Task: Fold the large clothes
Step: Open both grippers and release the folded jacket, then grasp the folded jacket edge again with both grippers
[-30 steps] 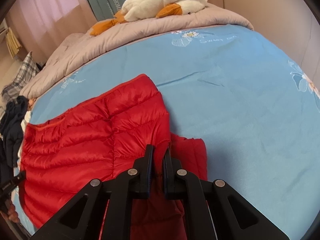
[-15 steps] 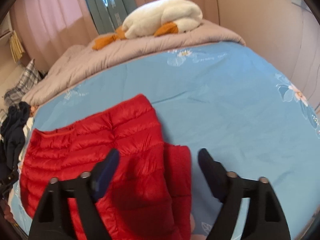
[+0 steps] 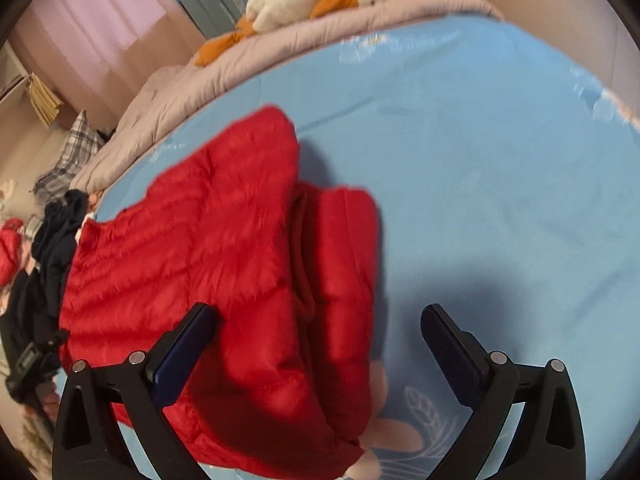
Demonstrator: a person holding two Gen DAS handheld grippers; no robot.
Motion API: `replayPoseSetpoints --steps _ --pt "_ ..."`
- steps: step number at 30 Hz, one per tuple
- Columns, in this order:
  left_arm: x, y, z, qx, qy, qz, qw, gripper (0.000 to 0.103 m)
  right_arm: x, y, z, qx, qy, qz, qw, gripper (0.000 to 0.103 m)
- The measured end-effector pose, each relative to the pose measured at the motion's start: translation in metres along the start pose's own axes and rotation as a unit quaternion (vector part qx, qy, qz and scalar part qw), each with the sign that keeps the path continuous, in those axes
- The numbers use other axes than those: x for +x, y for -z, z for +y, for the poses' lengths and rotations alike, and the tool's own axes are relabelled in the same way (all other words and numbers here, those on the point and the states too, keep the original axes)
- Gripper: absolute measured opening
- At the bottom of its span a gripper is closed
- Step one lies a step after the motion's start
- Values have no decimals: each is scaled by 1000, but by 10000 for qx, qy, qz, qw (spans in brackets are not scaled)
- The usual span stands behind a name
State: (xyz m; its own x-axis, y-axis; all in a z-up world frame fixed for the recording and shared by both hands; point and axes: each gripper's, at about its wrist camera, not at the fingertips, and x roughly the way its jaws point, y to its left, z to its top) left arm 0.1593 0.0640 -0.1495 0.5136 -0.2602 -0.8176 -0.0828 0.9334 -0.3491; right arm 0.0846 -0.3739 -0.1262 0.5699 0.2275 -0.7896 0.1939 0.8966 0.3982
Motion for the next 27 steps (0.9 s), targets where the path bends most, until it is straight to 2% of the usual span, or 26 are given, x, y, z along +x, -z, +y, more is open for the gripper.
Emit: replayPoseSetpoints --steps 4,9,12,20,23,25,26,27 --pt "8 1 -1 -63 321 110 9994 103 13 0 -6 305 -478 262 9980 102" --pt "19 2 -5 -158 659 324 9972 103 22 0 -7 396 -734 395 9957 102" --pt "26 3 -7 -207 846 444 9952 103 25 1 -2 322 -822 453 9951 102" --pt "35 3 -12 -297 974 574 9931 103 35 1 13 184 -935 574 9938 103" --pt "34 6 -12 -293 1097 539 9921 88 33 3 14 143 -939 563 9939 100" --pt "29 7 -14 -248 1176 475 9916 67 32 4 15 152 -1047 548 9929 84" --pt "26 8 -16 -196 1175 436 9919 61 31 4 16 171 -1164 556 9915 79" --pt "22 8 -17 -129 1181 376 9922 49 30 3 15 191 -1221 556 9908 69"
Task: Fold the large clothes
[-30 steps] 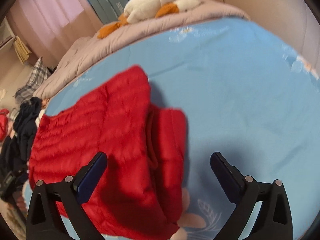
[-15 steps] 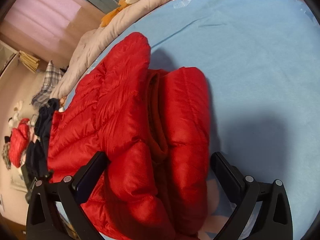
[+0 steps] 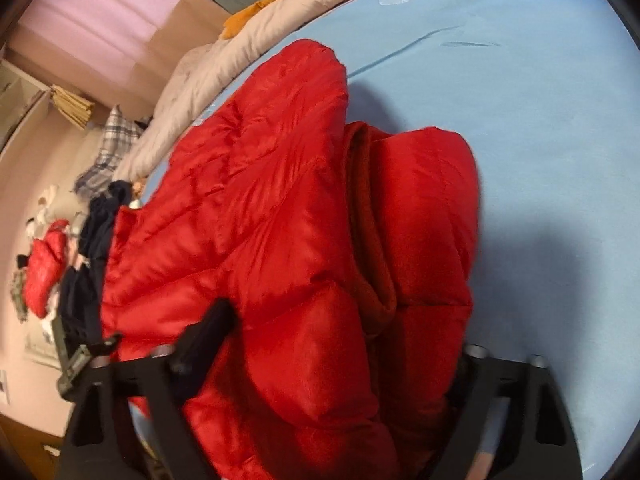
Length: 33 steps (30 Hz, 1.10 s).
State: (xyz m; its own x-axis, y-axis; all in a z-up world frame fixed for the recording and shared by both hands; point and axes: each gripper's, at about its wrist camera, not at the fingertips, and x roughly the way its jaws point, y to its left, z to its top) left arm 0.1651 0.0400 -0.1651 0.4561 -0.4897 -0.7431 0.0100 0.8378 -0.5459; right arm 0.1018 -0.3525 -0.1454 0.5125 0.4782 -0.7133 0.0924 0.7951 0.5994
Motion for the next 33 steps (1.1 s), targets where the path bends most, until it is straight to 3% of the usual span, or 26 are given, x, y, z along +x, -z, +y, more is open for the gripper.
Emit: replayPoseSetpoints --steps 1,4,7,17,22,33 --pt "-5 1 -3 37 23 -70 10000 41 -1 1 1 -10 -64 3 10000 58" --pt "-15 1 -10 90 33 -221 9997 30 -9 4 11 -137 -205 -121 9996 36" --pt "-27 4 -20 195 -54 -378 9991 27 -21 6 25 -315 -121 -308 9990 30" --pt "-81 22 -42 435 -84 -827 9956 25 -68 23 66 -988 -299 -787 9915 28" --pt "-100 33 -45 509 -101 -994 9937 25 -73 31 72 -1077 -369 -858 9898 28" --pt "-85 55 -23 393 -326 -862 9950 25 -59 44 50 -844 -239 -710 9936 28"
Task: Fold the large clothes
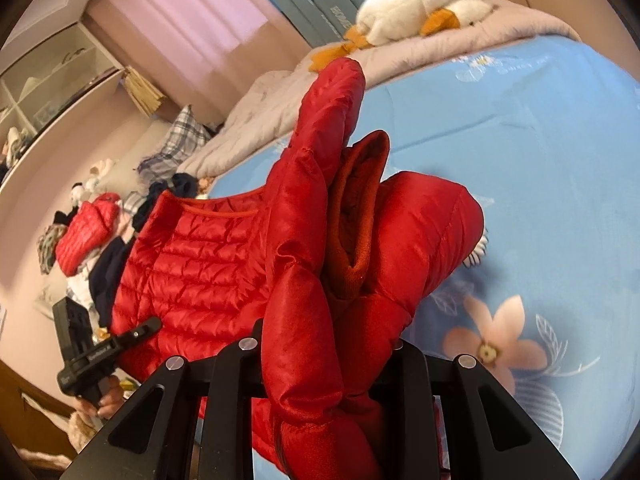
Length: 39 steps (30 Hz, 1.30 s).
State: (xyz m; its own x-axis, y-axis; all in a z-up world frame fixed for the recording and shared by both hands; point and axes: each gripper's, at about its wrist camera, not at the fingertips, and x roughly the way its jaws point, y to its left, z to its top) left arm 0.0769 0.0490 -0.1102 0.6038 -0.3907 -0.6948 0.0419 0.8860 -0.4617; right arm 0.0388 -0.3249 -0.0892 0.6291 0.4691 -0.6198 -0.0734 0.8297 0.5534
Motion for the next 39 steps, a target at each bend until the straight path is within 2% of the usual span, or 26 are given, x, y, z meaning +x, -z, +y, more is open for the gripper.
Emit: replayPoseSetpoints --steps 7,16,23,32,36,39 --pt "-6 4 -4 3 30 -57 10000 25 0 0 -5 147 -38 -4 9999 28" --pt "-37 0 -14 67 262 -386 9989 25 -26 2 13 -145 -215 -304 9992 28" --pt "-46 2 -14 150 221 -588 9979 25 -23 2 13 -321 -317 -356 9983 28" --pt "-15 19 7 -29 -103 -205 9997 26 3 11 -3 -109 -8 -31 9999 29" --pt "-7 25 14 -86 -161 -102 9998 29 6 17 -15 128 28 74 9999 31" --pt "-2 29 15 -96 -309 -41 9995 33 7 23 -17 173 206 104 9996 34"
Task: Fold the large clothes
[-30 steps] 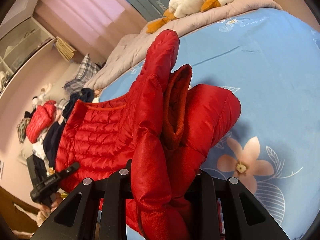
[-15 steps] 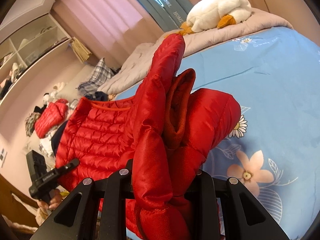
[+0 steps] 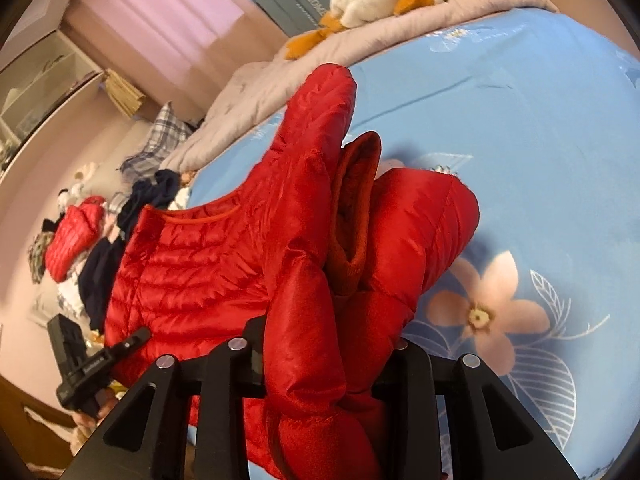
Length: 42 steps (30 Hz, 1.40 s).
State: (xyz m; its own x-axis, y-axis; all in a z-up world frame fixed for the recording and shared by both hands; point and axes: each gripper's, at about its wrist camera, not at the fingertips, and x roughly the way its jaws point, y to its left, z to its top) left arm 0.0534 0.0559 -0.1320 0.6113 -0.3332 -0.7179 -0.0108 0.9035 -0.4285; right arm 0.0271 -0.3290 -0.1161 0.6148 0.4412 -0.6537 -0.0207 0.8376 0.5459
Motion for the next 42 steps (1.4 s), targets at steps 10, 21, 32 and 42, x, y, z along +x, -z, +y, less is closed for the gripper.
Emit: replayPoseSetpoints --steps 10,21,32,42 --pt "-4 13 8 -186 -201 1 9996 55 -9 10 -6 234 592 -3 9980 66" --pt "-44 17 0 -146 -255 -524 9982 93 -46 17 -12 438 844 -546 9940 96" --pt "-100 6 -49 566 -112 -1340 9893 103 -82 11 44 -445 1150 -1192 9852 102" --pt "-136 10 -86 922 2 -1805 9793 103 -105 16 127 -1898 1266 -1970 9535 102"
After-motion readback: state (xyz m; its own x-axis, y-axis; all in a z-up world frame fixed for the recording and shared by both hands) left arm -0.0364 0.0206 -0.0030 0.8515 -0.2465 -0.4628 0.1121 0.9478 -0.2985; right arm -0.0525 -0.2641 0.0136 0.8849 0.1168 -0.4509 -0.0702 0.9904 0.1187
